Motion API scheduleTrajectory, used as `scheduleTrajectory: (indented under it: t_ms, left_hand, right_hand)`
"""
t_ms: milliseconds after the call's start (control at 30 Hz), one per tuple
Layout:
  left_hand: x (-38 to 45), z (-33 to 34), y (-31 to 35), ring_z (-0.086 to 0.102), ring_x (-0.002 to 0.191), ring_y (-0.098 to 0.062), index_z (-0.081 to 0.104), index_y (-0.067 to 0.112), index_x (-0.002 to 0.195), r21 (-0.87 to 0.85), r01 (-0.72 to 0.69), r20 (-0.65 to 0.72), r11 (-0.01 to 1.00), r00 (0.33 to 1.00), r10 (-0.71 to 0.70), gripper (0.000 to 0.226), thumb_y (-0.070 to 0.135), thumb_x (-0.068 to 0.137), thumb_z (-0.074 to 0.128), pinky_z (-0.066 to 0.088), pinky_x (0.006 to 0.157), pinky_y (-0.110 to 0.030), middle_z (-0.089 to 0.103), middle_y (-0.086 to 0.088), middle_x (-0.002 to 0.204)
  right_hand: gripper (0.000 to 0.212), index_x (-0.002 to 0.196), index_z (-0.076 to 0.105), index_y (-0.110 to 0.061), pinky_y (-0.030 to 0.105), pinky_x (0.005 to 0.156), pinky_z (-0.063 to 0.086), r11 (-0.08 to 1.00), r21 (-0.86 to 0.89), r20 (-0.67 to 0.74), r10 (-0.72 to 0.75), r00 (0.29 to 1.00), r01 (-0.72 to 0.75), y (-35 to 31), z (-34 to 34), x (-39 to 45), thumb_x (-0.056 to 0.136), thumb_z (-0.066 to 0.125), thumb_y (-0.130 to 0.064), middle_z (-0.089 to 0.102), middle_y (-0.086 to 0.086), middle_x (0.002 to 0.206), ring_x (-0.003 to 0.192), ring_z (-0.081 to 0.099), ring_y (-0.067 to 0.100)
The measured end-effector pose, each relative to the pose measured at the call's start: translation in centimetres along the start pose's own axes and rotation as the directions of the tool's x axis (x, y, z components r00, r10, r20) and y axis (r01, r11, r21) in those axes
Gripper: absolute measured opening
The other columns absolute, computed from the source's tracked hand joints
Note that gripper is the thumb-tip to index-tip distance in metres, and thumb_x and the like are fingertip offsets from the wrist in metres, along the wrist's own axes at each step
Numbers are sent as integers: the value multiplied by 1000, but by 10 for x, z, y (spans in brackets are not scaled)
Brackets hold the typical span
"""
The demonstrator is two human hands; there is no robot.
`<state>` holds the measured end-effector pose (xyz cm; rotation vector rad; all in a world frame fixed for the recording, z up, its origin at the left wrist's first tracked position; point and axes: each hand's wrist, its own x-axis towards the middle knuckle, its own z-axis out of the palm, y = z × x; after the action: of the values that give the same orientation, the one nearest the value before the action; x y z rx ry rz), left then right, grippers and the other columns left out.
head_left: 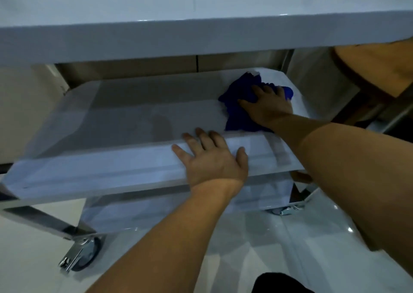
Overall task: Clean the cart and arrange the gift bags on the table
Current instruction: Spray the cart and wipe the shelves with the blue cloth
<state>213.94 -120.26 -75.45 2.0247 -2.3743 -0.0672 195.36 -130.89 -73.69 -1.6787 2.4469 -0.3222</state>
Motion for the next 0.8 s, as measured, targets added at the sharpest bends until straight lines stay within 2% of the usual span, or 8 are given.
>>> scheduleTrajectory:
  t_ms: [167, 267, 533, 667, 733, 800]
  left_hand:
    - [1, -2, 1, 6, 149, -47, 18, 13, 158, 29, 6, 6, 1000, 1000, -6, 82, 66, 96, 12, 4, 115, -71, 13, -17, 166]
    - [0, -4, 0, 7, 149, -47, 19, 14, 158, 17, 7, 2, 1000, 1000, -7, 82, 67, 96, 11, 5, 115, -71, 14, -17, 165]
    - [-1, -6, -1, 6, 149, -48, 17, 13, 159, -5, 7, 17, 1000, 1000, -7, 82, 66, 96, 12, 3, 115, -72, 13, -17, 166]
    - [-1, -12, -7, 4, 151, -47, 14, 15, 160, -18, -27, 68, 999, 997, 28, 80, 65, 98, 11, 4, 115, -72, 9, -16, 167]
    - [2, -20, -17, 12, 151, -42, 20, 20, 159, -33, -55, 111, 998, 992, 58, 74, 62, 99, 14, 12, 116, -66, 14, -13, 167]
    - [4, -36, -34, 36, 139, -35, 41, 26, 148, -134, -84, 115, 987, 988, 100, 60, 56, 101, 19, 31, 107, -52, 37, -10, 157]
  right_hand:
    - [77, 157, 20, -40, 58, 119, 19, 997, 9, -1, 77, 997, -77, 39, -15, -17, 91, 34, -77, 16, -7, 167, 155, -7, 30]
    - [77, 157, 18, -44, 58, 119, 17, 993, 27, 16, 114, 993, -114, 48, -21, -34, 90, 35, -78, 11, -9, 168, 155, -10, 29]
    - [76, 157, 17, -47, 62, 121, 6, 996, 15, 68, 83, 994, -84, 62, -24, -85, 91, 34, -79, 11, -10, 168, 154, -11, 30]
    - [87, 156, 14, -48, 58, 123, 4, 999, -33, 100, 9, 995, -5, 50, -14, -103, 80, 23, -90, 13, -8, 168, 155, -4, 30]
    - [82, 157, 14, -48, 56, 124, 4, 999, -24, 108, -19, 994, 22, 35, -10, -116, 85, 26, -86, 12, -9, 168, 155, -5, 31]
    - [76, 157, 14, -48, 56, 124, 4, 999, -18, 110, -36, 993, 38, 14, -9, -129, 90, 31, -80, 12, -10, 168, 154, -6, 32]
